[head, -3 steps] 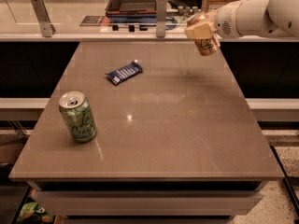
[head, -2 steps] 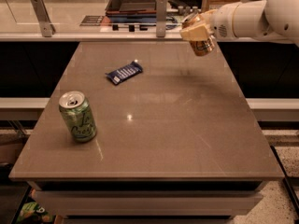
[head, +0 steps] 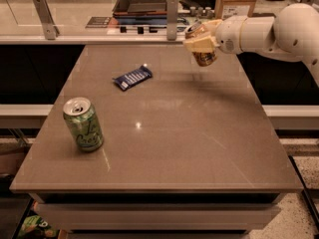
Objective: Place orange can upright
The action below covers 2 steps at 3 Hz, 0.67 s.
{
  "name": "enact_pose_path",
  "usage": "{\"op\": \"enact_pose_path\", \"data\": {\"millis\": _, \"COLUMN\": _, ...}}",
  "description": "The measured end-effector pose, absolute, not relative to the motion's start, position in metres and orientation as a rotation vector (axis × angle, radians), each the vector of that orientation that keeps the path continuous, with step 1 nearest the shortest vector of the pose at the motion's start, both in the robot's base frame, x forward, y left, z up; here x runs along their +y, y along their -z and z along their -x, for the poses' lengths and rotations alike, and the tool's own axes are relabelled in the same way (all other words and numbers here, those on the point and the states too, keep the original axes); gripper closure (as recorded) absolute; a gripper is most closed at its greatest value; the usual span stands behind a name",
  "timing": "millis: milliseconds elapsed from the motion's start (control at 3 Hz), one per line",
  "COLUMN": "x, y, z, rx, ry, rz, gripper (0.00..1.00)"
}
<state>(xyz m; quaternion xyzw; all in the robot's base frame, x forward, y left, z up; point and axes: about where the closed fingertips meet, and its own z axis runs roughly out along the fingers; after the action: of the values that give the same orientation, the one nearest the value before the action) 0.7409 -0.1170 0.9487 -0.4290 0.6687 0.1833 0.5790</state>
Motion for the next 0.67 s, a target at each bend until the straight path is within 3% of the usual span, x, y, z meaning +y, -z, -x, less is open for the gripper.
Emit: {"op": "enact_pose_path", "data": {"millis": 667, "x": -0.1117, "y": -0.9293, "z": -0.7396, "rx": 1.455, "ry": -0.524, "rz": 0.968, "gripper": 1.00}}
